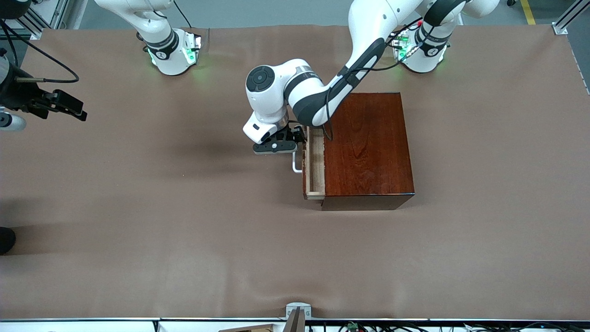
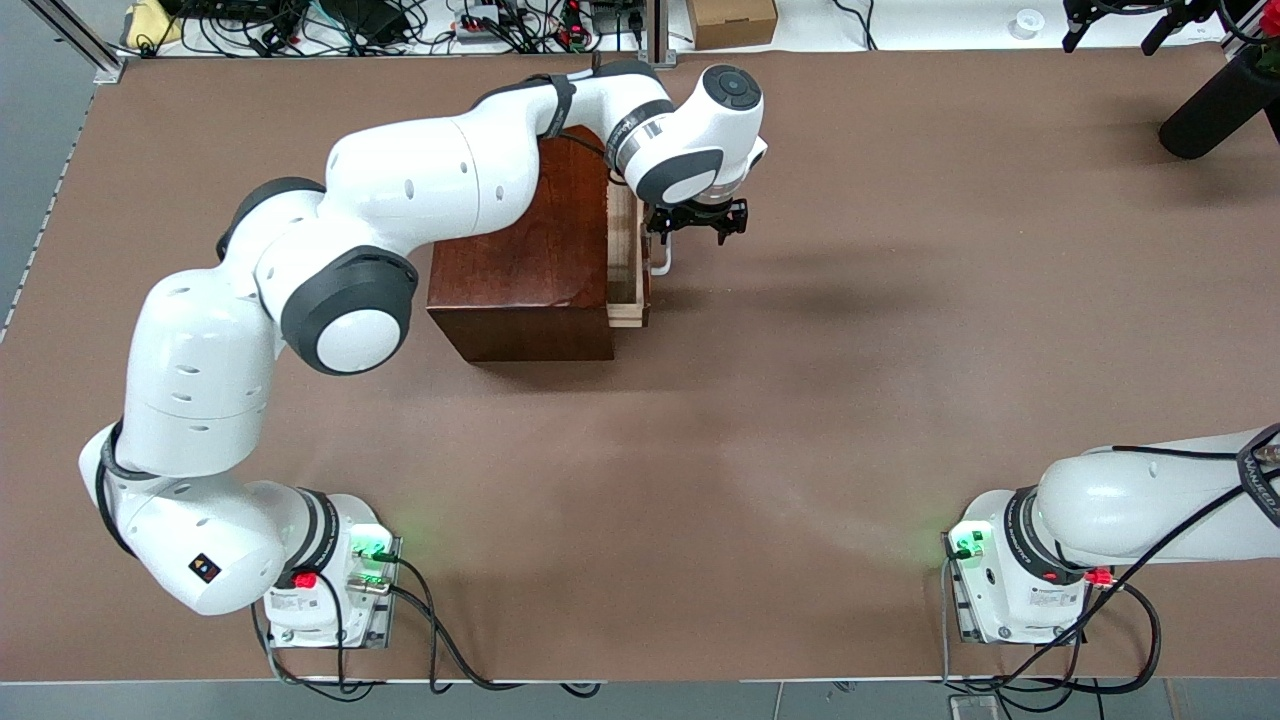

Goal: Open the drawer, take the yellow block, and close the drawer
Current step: 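Pull the drawer open by its handle with the left gripper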

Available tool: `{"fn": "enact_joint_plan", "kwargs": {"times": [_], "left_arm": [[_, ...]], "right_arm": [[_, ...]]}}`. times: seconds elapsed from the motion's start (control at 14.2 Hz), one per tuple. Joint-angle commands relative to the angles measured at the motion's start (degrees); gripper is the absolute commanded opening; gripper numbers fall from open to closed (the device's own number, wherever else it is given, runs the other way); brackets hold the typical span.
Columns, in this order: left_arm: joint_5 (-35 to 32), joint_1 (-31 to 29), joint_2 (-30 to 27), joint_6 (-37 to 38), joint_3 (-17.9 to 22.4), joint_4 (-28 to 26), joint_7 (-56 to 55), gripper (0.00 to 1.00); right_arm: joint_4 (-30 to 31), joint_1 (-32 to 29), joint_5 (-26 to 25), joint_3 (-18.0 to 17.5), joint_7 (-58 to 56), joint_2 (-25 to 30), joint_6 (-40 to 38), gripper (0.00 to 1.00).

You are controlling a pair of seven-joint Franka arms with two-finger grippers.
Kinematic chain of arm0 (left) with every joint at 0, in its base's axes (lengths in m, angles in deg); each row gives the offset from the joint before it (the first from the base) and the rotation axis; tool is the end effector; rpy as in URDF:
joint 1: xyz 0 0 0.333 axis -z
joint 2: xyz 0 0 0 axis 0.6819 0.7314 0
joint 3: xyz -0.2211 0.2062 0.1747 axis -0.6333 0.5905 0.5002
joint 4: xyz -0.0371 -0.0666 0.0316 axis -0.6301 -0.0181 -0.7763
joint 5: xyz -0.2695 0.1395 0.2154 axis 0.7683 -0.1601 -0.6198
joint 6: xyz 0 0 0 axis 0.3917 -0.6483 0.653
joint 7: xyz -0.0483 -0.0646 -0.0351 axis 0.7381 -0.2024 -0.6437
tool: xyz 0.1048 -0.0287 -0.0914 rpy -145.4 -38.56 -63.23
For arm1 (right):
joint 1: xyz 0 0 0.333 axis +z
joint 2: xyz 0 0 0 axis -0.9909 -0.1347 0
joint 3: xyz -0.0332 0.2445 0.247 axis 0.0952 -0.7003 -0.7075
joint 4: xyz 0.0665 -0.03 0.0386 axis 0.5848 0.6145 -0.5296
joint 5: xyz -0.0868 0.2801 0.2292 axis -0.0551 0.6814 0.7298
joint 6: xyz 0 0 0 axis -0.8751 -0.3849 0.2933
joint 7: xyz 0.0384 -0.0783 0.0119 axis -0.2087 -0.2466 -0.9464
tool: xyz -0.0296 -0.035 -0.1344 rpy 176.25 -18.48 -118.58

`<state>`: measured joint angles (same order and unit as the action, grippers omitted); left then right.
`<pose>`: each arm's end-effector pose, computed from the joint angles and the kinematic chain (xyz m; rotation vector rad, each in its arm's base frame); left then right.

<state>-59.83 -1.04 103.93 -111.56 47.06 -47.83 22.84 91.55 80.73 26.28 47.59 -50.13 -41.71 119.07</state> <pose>0.4506 -0.5881 0.2919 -3.0721 -0.0268 -0.0758 0.5045 -0.0026 0.6135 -3.1243 0.1255 0.1142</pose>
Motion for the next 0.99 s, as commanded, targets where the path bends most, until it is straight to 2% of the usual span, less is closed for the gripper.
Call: {"fn": "enact_joint_plan", "kwargs": {"times": [0.0,0.49,0.92], "left_arm": [[-0.21,1.55,2.64,-3.55,-0.22,2.31,-1.99,1.00],[4.19,1.64,2.90,-6.80,-0.48,4.68,-1.90,1.00],[6.83,1.64,4.13,-14.01,-0.05,4.68,-1.90,1.00]], "right_arm": [[-0.96,0.30,0.41,0.14,0.81,-0.36,-0.58,1.00],[-0.96,0.38,0.41,0.14,0.81,-0.36,-0.66,1.00],[-0.96,0.30,0.41,0.14,0.81,-0.54,-0.23,1.00]]}}
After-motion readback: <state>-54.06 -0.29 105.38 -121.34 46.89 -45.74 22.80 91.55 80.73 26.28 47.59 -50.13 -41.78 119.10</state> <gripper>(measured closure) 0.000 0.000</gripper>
